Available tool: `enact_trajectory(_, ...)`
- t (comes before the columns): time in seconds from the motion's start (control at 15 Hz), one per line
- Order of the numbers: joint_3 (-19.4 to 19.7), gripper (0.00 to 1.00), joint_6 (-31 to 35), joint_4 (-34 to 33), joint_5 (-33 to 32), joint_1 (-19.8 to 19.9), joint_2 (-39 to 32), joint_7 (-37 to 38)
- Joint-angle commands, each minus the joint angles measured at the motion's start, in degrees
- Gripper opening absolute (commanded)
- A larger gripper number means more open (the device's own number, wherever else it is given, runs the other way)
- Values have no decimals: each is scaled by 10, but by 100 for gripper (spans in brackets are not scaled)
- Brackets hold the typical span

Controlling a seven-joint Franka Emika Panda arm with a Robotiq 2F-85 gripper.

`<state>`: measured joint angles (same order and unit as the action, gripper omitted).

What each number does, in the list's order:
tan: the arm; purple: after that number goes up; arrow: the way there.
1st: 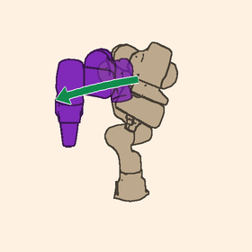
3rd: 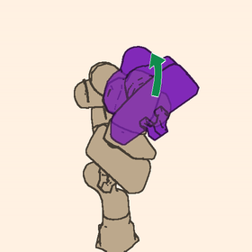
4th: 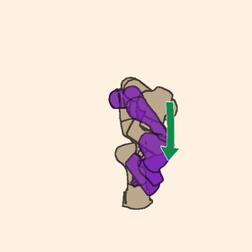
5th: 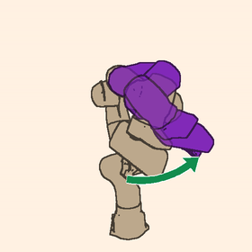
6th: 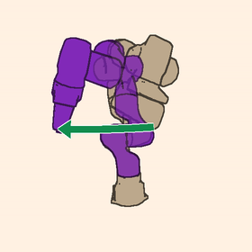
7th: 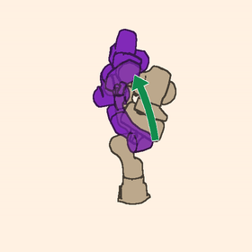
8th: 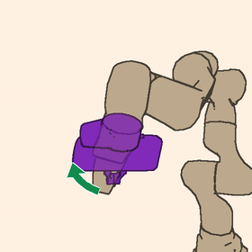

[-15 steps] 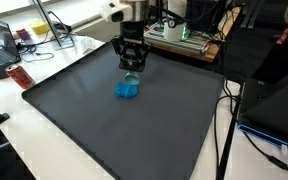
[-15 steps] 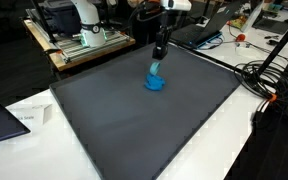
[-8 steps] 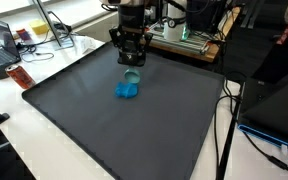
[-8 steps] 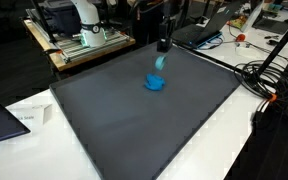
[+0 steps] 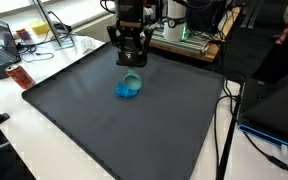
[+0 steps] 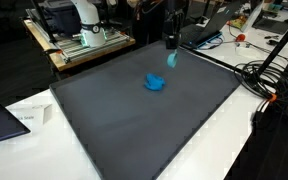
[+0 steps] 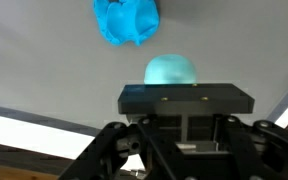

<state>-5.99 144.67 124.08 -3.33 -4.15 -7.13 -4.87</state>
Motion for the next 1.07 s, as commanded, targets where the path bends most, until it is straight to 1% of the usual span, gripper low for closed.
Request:
enact_trajectory(0.0, 5, 22, 38, 18, 24, 6, 5, -14)
enact_trajectory(0.2, 13, 22, 52, 22, 8, 7, 0, -2)
enact_trajectory(0.47, 20, 22, 63, 49, -60, -8, 17, 27)
enact_trajectory(0.6, 20, 22, 63, 58, -106, -18, 24, 52)
enact_trajectory(1.0, 18, 22, 46, 63, -266, -51, 32, 171)
